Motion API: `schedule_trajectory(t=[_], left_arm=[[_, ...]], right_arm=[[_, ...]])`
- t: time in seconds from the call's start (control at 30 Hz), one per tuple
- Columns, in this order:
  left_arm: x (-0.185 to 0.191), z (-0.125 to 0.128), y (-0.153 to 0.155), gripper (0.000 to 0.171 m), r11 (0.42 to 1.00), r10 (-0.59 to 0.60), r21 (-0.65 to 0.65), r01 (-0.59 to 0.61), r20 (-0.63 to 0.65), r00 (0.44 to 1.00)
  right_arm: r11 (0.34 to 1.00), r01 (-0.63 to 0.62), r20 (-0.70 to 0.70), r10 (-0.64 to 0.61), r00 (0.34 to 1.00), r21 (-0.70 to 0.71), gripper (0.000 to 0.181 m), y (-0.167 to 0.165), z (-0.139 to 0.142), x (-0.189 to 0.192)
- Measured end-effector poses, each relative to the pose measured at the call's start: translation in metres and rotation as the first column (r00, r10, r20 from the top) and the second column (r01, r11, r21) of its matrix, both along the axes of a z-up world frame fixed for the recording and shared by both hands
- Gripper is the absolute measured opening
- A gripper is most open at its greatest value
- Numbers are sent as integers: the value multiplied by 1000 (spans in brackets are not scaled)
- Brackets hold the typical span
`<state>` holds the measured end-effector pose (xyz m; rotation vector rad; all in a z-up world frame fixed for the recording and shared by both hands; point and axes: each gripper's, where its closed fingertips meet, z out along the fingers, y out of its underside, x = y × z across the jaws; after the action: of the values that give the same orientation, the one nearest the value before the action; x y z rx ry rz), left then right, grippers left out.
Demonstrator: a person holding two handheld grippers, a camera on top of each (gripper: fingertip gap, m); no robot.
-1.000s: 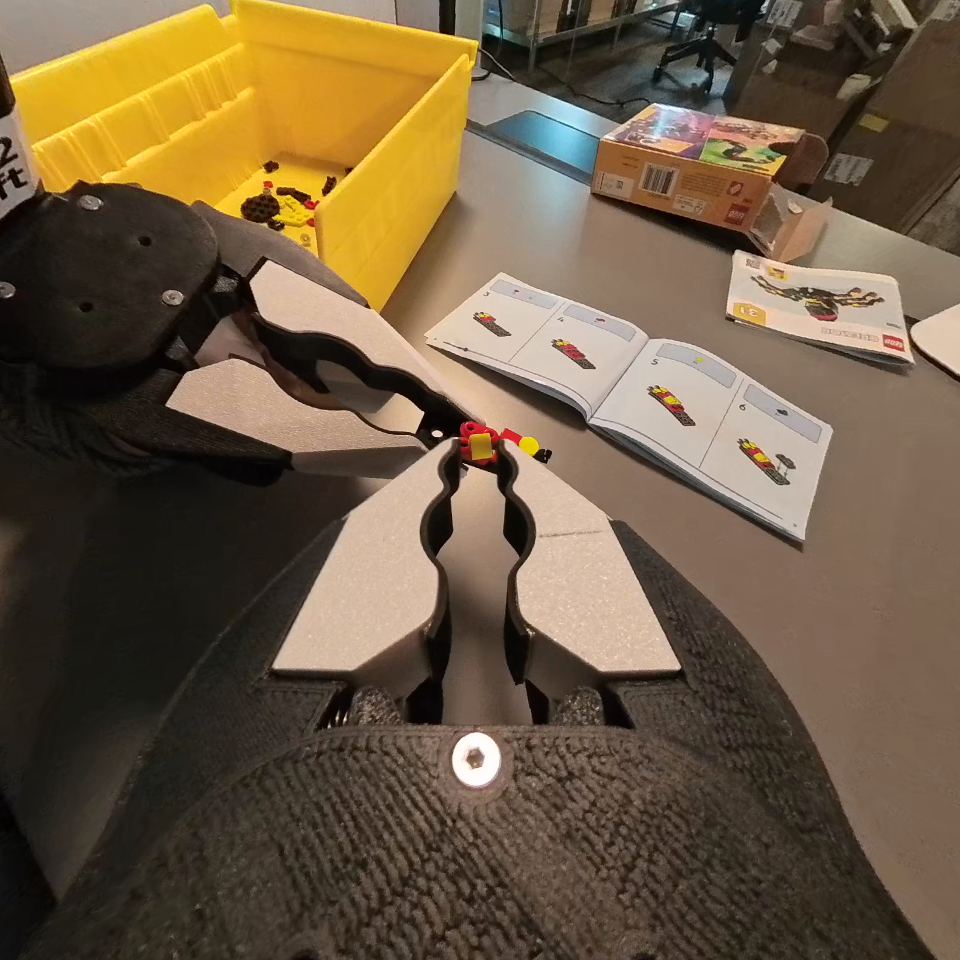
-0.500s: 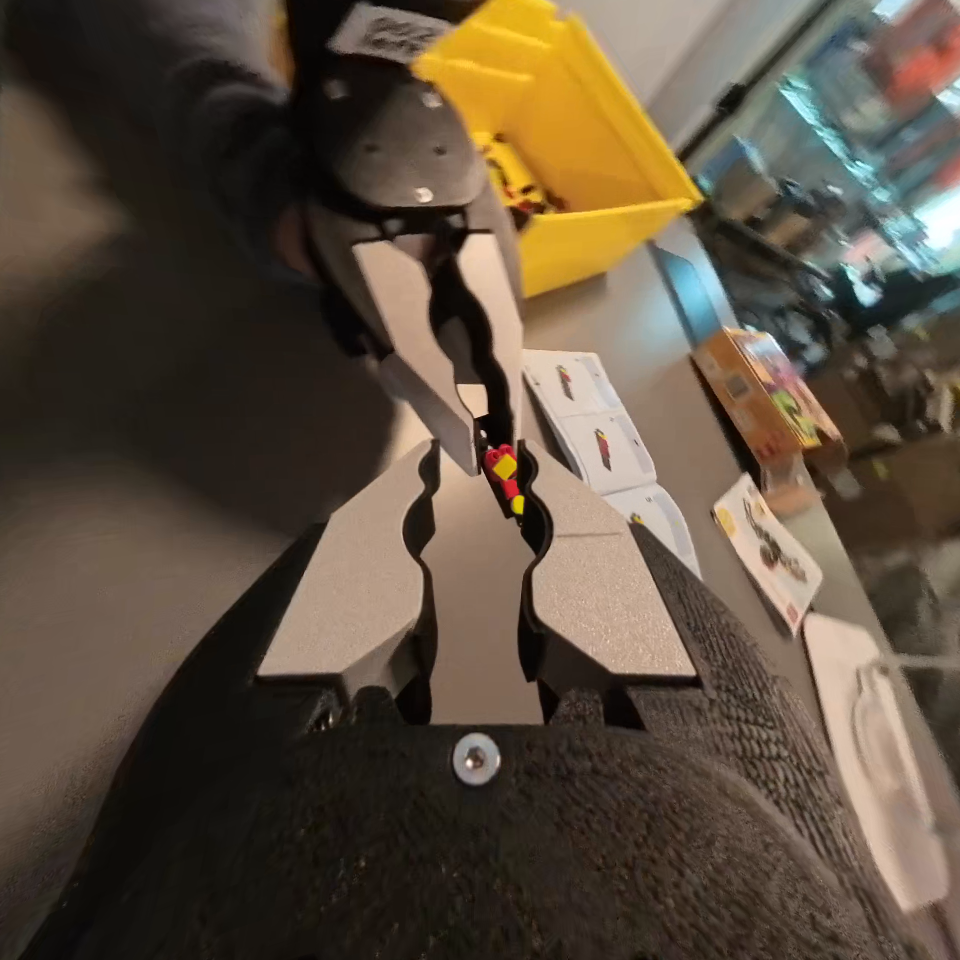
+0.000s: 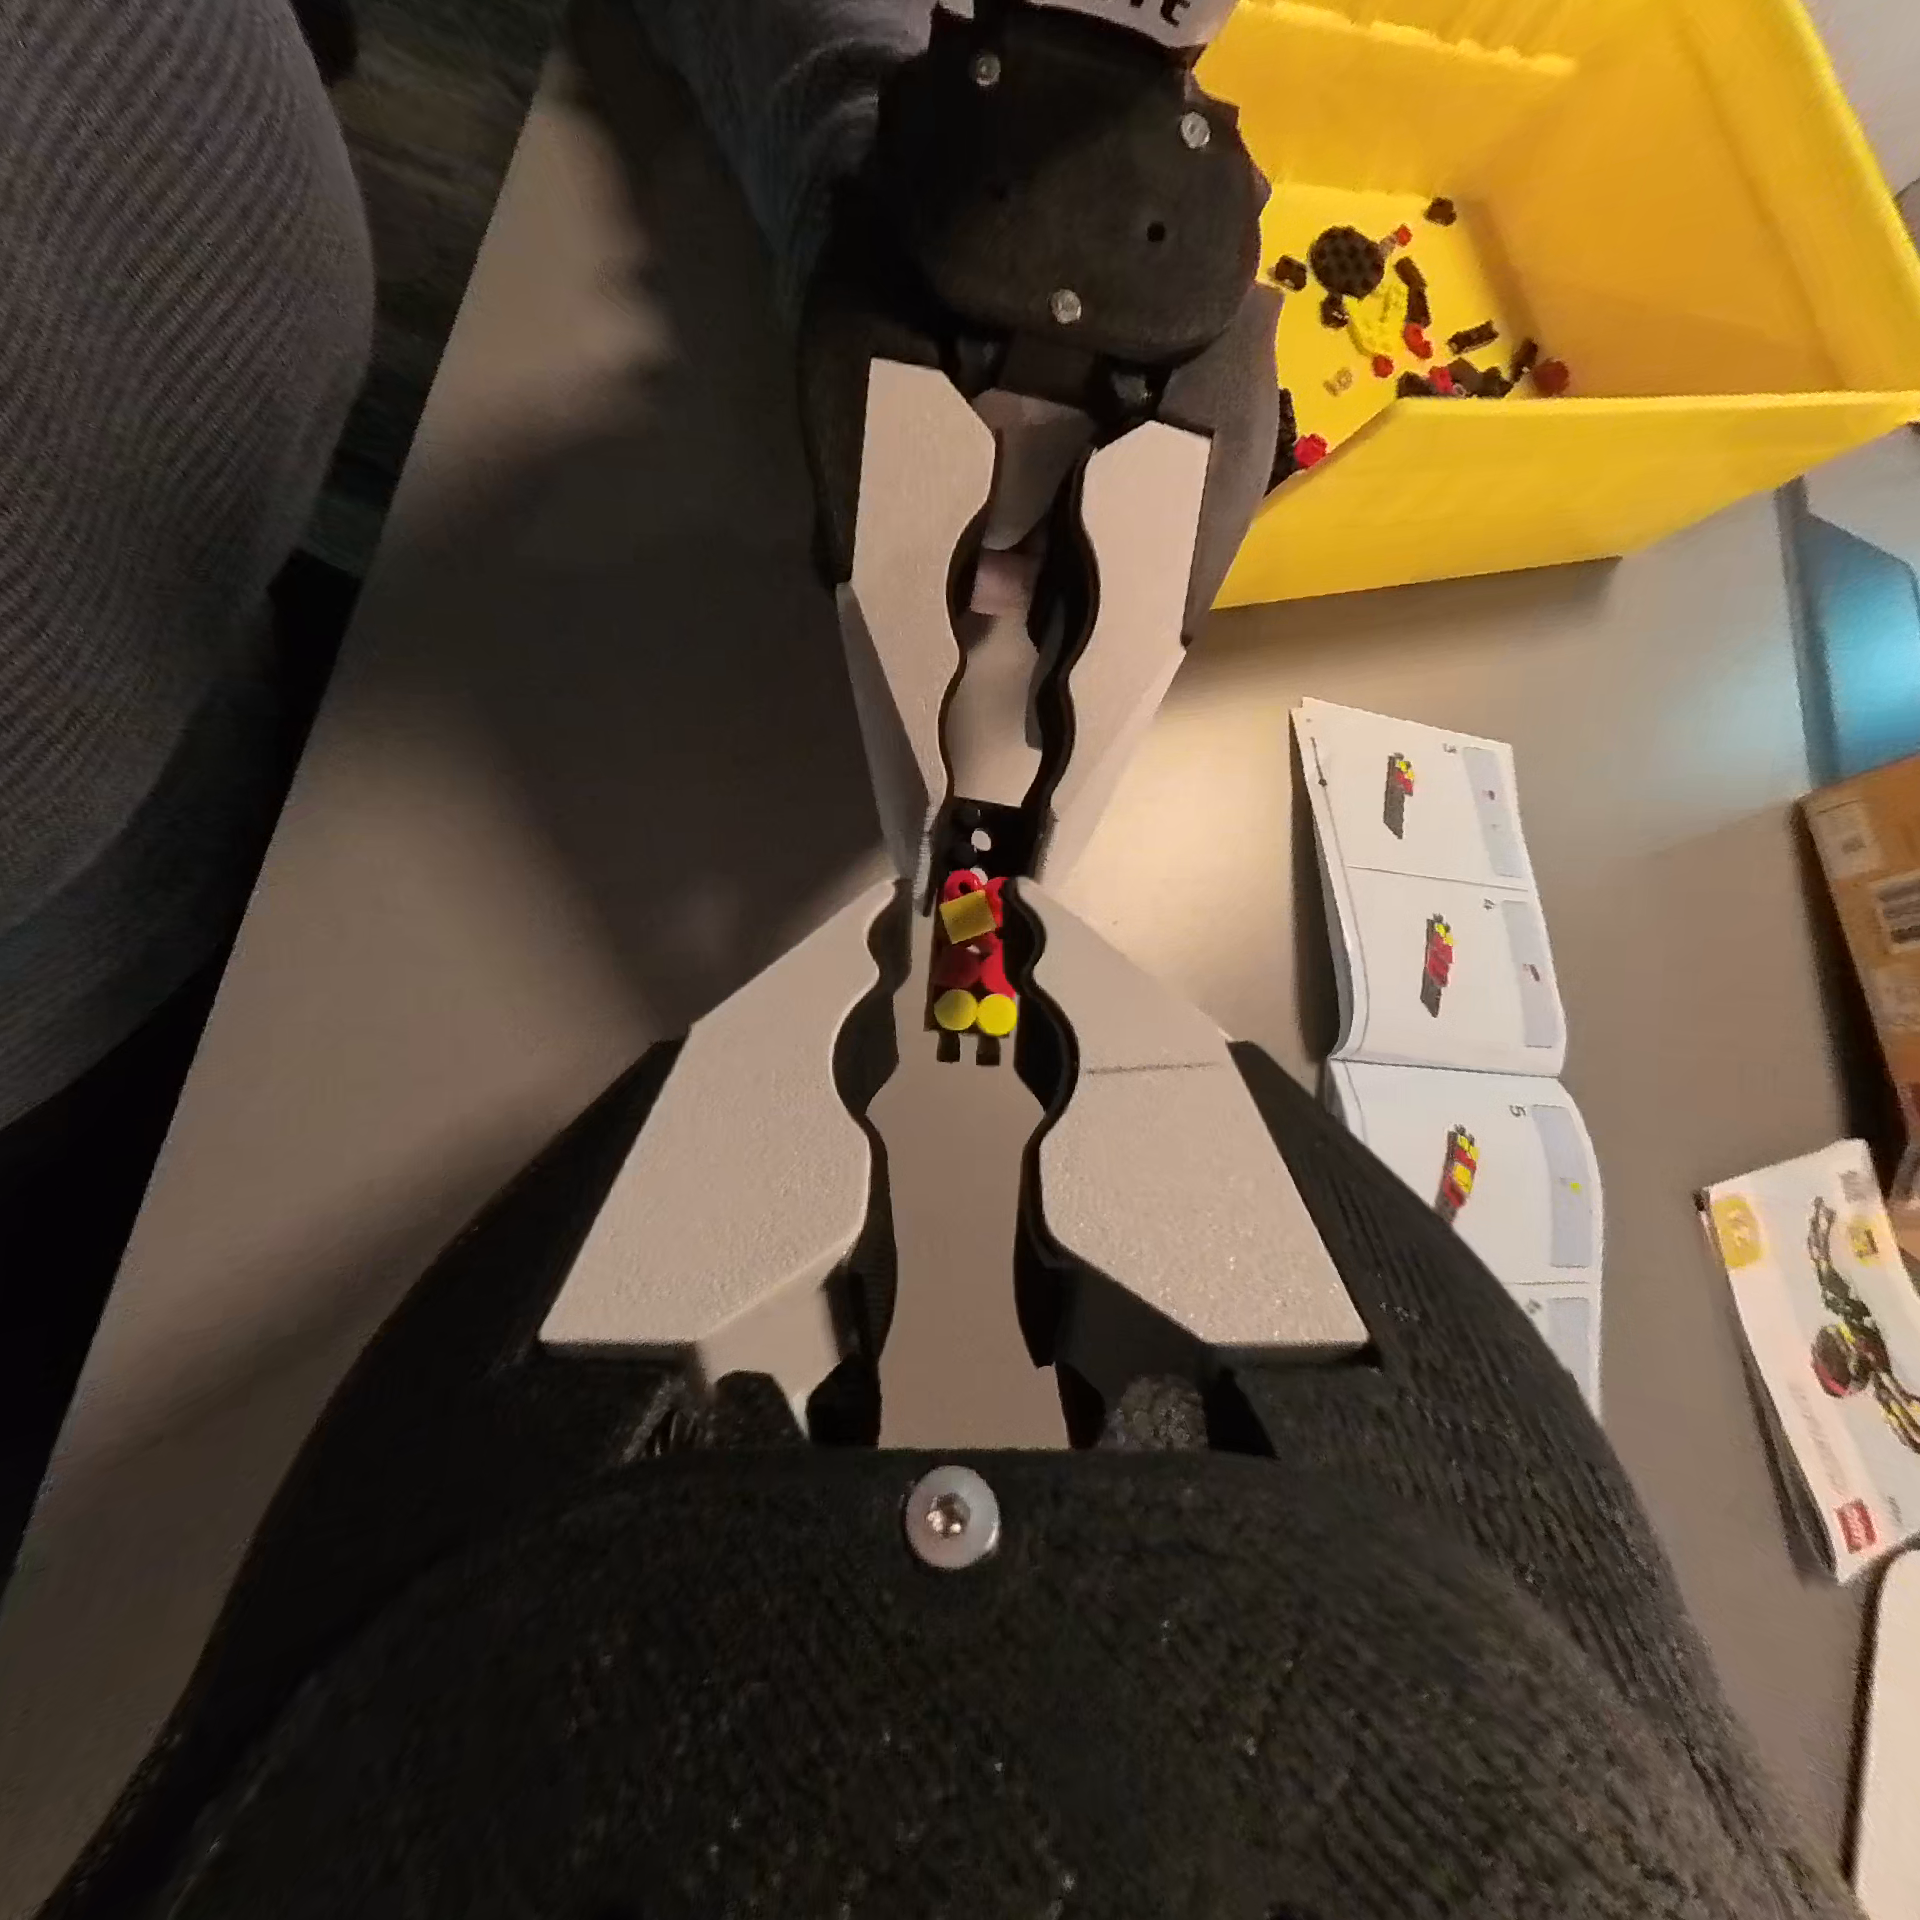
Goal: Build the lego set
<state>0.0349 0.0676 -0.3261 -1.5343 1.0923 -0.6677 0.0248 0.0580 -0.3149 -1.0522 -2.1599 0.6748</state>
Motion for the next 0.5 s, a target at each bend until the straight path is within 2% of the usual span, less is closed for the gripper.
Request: schedule_trajectory(t=[0.13,0.5], left_arm=[[0,0,0,16,1000,1,-7,-1,5,1000],[0,0,1,16,1000,2,-5,-2,1,1000]], right_arm=[[1000,14,-19,-14,1000,-5,7,2,1,0],[999,41,-35,-41,999,4,6,3,-1,1]])
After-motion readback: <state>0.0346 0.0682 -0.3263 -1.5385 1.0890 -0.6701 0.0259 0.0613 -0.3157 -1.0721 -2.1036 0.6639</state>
